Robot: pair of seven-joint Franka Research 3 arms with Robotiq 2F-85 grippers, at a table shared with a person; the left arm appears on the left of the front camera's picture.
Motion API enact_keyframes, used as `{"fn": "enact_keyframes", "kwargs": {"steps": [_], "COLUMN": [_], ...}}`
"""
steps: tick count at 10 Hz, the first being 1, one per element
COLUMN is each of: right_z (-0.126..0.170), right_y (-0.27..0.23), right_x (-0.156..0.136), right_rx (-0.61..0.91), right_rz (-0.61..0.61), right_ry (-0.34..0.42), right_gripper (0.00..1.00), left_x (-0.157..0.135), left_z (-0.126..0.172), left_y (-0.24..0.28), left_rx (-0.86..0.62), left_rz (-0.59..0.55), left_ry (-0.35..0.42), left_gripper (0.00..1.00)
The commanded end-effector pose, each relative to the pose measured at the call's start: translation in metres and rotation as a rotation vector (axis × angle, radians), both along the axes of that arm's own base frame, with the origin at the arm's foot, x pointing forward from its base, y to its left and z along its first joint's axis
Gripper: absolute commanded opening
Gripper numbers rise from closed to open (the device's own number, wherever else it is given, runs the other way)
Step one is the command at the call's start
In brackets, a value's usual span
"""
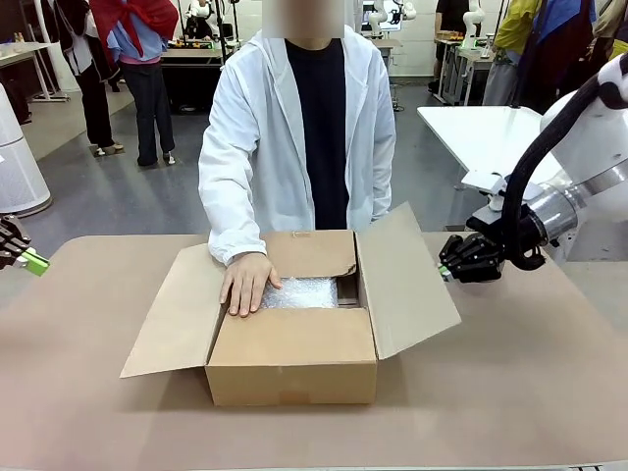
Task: Wrap the clocks to prevent damage.
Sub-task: Push the right (or left) flap of the Package Box to close it.
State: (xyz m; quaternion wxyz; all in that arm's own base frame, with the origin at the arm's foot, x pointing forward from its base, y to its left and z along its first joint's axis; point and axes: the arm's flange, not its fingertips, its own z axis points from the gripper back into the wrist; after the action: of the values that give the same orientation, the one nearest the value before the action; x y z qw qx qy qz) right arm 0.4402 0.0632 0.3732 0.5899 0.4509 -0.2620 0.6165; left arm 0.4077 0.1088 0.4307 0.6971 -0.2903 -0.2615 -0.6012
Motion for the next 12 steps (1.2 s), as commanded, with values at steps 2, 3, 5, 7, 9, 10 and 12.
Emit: {"fn": "enact_keyframes", "kwargs": {"steps": [2, 3, 5, 7, 9, 10, 12], "right_z": [0.019, 0.017, 0.01, 0.001, -0.007, -0.011, -0.024], "right_y": [0.024, 0.032, 0.056, 0.084, 0.102, 0.11, 0.118], "right_x": [-0.016, -0.016, -0.017, -0.01, 0.0, 0.01, 0.029], "right_rx": [0.017, 0.012, 0.037, 0.037, 0.042, 0.058, 0.068], "right_rz": [0.004, 0.012, 0.036, 0.055, 0.01, -0.046, -0.086], "right_ry": [-0.044, -0.036, -0.024, -0.026, -0.071, -0.062, -0.059], "right_gripper": [0.01, 0.01, 0.01, 0.01, 0.01, 0.01, 0.01], "left_x": [0.0, 0.0, 0.0, 0.0, 0.0, 0.0, 0.0], "left_z": [0.001, 0.001, 0.001, 0.001, 0.001, 0.001, 0.001], "left_y": [0.001, 0.001, 0.001, 0.001, 0.001, 0.001, 0.001], "left_rx": [-0.009, -0.009, -0.009, -0.009, -0.009, -0.009, -0.009], "left_rz": [0.0, 0.0, 0.0, 0.0, 0.0, 0.0, 0.0], "left_ry": [-0.007, -0.007, -0.007, -0.007, -0.007, -0.007, -0.007], "left_gripper": [0.01, 0.01, 0.01, 0.01, 0.01, 0.01, 0.01]}}
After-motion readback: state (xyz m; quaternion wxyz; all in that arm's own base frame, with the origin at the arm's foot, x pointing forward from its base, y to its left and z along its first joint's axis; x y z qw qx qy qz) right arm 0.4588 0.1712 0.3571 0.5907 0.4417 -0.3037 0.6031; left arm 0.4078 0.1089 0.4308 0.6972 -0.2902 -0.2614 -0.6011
